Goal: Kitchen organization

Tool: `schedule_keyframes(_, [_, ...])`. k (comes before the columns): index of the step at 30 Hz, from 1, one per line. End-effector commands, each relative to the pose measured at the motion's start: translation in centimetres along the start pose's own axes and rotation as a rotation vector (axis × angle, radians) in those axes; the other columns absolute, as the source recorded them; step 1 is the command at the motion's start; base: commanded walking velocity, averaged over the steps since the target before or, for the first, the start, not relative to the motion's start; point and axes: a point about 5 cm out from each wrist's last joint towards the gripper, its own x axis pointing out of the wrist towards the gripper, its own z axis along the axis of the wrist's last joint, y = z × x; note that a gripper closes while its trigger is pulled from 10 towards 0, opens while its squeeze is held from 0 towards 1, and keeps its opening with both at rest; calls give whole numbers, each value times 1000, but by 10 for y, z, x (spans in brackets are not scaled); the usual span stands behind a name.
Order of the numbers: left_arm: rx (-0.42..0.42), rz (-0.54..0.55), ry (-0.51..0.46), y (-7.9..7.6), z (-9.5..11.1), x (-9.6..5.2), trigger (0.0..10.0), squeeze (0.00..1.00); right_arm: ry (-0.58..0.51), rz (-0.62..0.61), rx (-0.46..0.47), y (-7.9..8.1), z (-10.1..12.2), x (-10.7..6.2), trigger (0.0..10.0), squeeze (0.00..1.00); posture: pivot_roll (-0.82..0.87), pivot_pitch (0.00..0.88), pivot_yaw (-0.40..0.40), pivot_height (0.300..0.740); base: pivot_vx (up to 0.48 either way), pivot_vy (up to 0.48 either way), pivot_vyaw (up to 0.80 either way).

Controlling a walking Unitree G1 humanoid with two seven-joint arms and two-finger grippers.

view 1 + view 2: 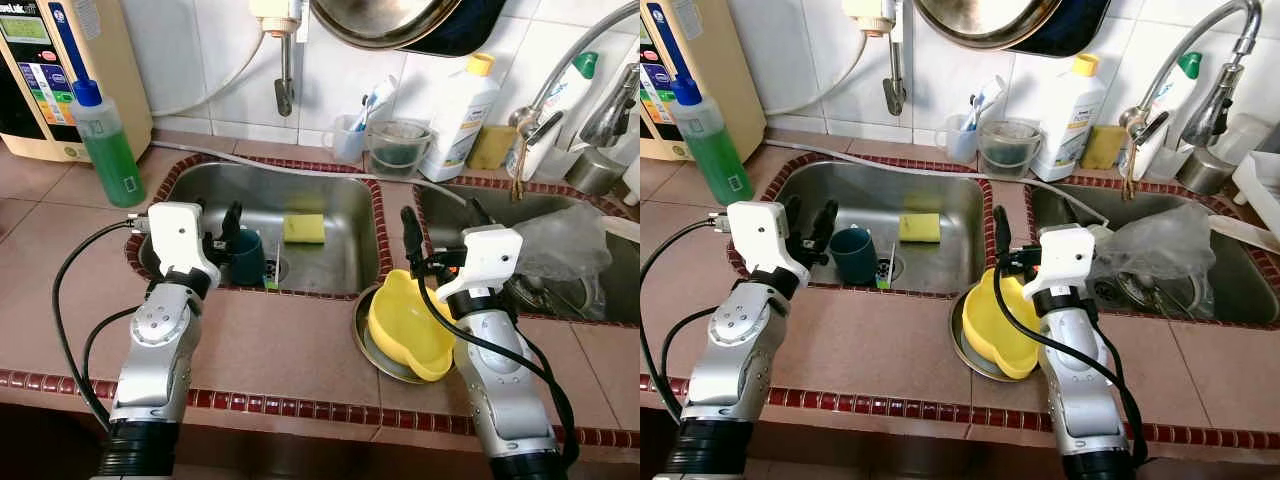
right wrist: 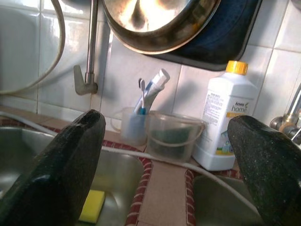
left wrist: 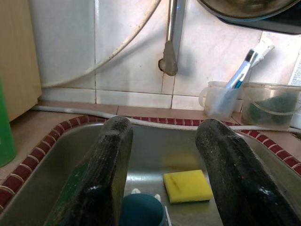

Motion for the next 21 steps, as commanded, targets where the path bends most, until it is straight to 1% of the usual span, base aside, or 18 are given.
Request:
schedule_keyframes(1, [11, -9, -6, -2, 4, 0, 10000, 0, -29, -24, -2, -6, 6, 1, 10000, 0, 72, 0, -30, 740, 0, 0, 0])
schedule_keyframes(15, [14, -10, 0, -3, 5, 0, 10000, 0, -26, -29, 2, -5, 5, 3, 10000, 0, 74, 0, -25, 740, -265, 0, 0])
schedule_keyframes(21, [19, -12, -7, -3, 6, 1, 10000, 0, -28, -28, 3, -4, 5, 4, 10000, 0, 75, 0, -26, 740, 0, 0, 0])
